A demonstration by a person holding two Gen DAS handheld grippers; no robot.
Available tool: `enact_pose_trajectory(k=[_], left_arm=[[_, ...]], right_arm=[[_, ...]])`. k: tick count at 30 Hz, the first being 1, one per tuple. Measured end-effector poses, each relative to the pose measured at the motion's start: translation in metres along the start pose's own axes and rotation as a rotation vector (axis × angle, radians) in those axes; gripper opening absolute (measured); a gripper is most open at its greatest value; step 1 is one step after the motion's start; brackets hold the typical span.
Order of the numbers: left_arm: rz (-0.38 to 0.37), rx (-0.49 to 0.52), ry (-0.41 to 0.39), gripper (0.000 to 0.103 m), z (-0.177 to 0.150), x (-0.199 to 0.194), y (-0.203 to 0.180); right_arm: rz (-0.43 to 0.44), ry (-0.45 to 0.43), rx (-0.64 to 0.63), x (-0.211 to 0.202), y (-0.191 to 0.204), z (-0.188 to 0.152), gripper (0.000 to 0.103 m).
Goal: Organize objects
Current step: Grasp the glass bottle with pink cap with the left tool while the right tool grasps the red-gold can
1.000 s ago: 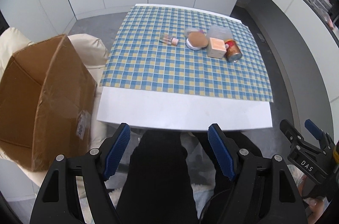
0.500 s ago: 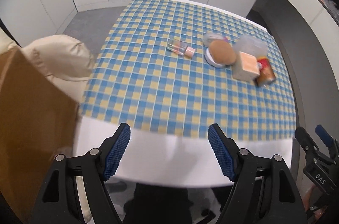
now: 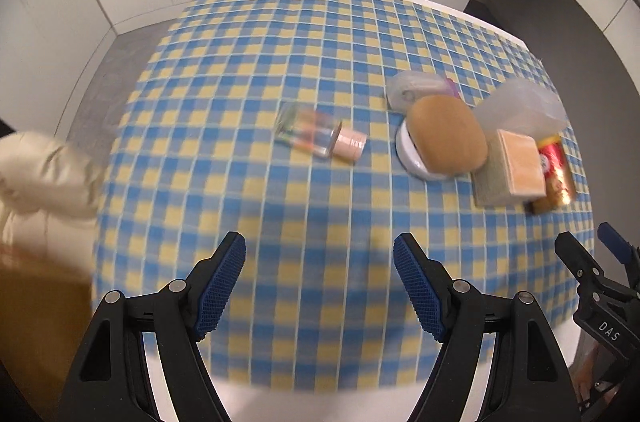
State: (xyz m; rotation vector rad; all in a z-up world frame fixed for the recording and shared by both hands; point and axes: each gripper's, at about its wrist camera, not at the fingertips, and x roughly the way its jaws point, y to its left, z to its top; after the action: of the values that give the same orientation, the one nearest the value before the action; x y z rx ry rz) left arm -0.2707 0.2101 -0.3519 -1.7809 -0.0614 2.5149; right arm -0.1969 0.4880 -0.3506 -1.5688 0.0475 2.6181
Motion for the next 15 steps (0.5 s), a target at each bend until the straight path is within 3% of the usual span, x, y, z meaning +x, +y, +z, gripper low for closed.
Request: enact_pose_trajectory(k=[7, 15], left_arm=[[-0.038, 0.015, 0.002, 0.077, 0.029, 0.032, 0.000], [0.009, 0.087, -0.054, 0.084, 0.050, 0.048, -0.002]], right_arm=[[-0.020, 0.000, -0.021, 0.036, 0.000, 0.016, 0.103], [0.002, -0.018, -0.026, 0.066, 0.006, 0.038, 0.103]])
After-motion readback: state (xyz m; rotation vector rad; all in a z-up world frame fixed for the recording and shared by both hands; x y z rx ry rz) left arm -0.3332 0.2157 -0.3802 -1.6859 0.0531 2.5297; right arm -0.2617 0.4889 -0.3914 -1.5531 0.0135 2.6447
